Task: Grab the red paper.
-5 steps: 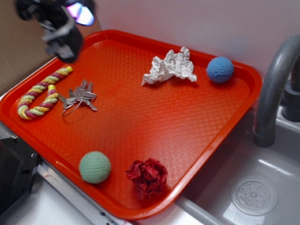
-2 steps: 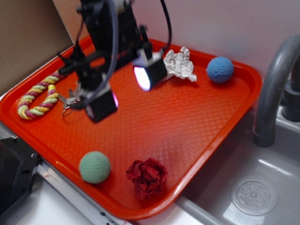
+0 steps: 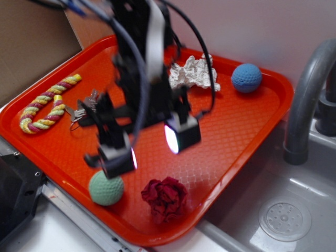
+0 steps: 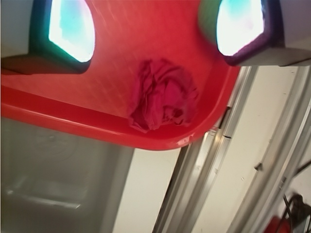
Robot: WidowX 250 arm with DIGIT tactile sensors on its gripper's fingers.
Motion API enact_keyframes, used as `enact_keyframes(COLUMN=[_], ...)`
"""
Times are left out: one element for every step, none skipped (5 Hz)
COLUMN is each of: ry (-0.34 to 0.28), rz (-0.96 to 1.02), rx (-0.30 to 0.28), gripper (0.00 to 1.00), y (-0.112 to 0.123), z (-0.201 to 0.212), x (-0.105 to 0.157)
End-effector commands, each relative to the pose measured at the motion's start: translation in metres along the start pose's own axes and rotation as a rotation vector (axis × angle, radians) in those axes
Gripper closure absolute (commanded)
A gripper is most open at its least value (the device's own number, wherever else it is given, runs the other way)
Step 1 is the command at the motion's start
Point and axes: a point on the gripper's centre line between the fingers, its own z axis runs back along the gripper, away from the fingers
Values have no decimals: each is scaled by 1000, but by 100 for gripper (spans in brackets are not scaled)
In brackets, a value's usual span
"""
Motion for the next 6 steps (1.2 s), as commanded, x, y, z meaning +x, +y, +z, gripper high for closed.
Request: enact_keyframes(ry=[103, 138, 162, 161, 158, 152], rz=[-55, -73, -37, -39, -34, -17], rx=[-24, -52, -70, -70, -64, -41], gripper=[0, 0, 0, 100, 100, 100], y=[-14, -15, -15, -15, -14, -13], z=[-27, -38, -45, -47, -47, -39], x=[36, 40, 37, 34, 31, 27])
